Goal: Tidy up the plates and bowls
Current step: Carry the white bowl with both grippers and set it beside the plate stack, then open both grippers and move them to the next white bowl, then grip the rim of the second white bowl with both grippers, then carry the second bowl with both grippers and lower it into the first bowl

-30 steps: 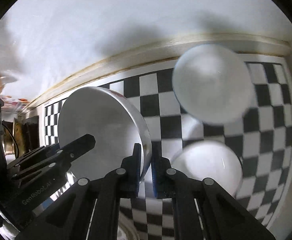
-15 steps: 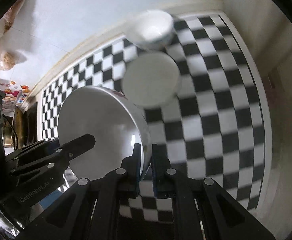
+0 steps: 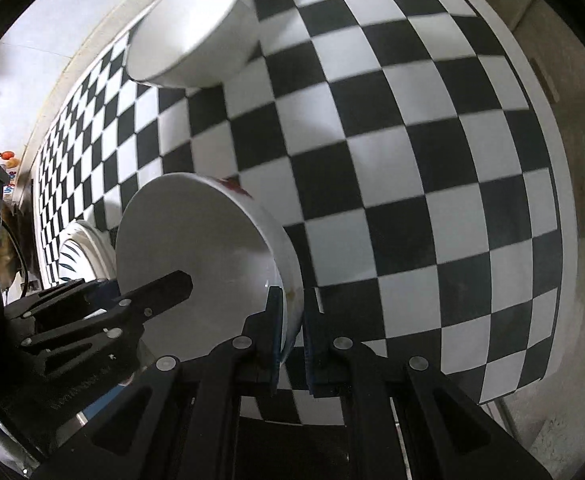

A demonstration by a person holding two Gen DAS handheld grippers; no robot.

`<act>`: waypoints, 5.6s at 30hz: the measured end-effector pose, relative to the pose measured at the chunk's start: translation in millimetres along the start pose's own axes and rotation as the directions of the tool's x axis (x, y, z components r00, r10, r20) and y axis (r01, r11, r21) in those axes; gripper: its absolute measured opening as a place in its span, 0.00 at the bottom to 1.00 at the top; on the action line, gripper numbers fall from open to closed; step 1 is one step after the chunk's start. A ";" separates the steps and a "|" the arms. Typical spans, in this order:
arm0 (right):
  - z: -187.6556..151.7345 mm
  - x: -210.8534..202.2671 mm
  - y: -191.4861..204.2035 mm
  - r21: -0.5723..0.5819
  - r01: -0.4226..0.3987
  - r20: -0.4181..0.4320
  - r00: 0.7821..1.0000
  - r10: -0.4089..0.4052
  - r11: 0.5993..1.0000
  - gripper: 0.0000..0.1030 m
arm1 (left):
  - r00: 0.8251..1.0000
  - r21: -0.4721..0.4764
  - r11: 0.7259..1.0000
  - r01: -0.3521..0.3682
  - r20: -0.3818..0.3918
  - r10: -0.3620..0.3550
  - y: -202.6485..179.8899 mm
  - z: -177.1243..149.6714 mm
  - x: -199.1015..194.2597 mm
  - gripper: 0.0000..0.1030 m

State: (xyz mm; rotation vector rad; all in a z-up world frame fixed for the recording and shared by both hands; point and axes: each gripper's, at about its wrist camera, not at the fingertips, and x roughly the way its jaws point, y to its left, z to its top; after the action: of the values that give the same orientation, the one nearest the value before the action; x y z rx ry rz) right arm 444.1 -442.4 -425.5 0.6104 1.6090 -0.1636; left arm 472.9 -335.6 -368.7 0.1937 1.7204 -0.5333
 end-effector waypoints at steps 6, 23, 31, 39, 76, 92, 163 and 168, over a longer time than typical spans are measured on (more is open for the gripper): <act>-4.0 7.2 -7.6 -0.014 0.023 -0.015 1.000 -0.023 1.000 0.10 | 1.000 0.011 1.000 -0.021 -0.012 0.021 -7.2 -0.1 17.6 0.22; 1.1 10.7 -13.8 0.012 -0.005 -0.043 0.999 0.005 1.000 0.10 | 0.999 0.029 0.999 -0.044 -0.017 0.045 -18.0 4.5 31.8 0.22; 4.1 6.6 -19.7 0.027 -0.008 -0.068 0.998 0.009 1.000 0.11 | 0.995 0.065 0.994 -0.084 0.052 0.080 -19.5 -2.2 -3.0 0.23; 5.8 -36.2 -18.7 0.001 0.005 -0.022 1.000 -0.005 1.000 0.20 | 0.985 0.049 0.997 -0.065 0.161 0.057 -11.3 20.0 -52.7 0.30; 192.7 -9.6 26.2 0.033 -0.079 0.065 0.995 0.076 0.996 0.10 | 0.993 -0.093 0.995 0.043 0.113 -0.032 25.5 178.4 -13.0 0.15; 100.0 -85.5 32.6 0.022 -0.074 0.145 0.987 0.070 0.997 0.10 | 0.978 0.013 0.997 0.081 0.192 -0.082 -9.6 100.1 -75.6 0.15; -20.4 -52.1 -13.8 0.025 0.012 -0.044 0.999 -0.011 1.000 0.11 | 0.982 0.119 0.980 -0.159 0.125 0.144 -52.9 7.8 -18.9 0.15; -14.9 -91.0 -14.1 -0.005 -0.007 0.030 1.000 0.007 1.000 0.15 | 0.971 0.088 0.985 -0.147 0.202 0.127 -44.2 11.7 -55.1 0.17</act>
State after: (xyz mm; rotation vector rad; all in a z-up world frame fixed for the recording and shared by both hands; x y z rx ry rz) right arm 425.4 -473.7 -339.7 0.6072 1.5776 -0.1624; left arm 477.4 -370.9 -306.5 0.3210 1.4772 -0.5212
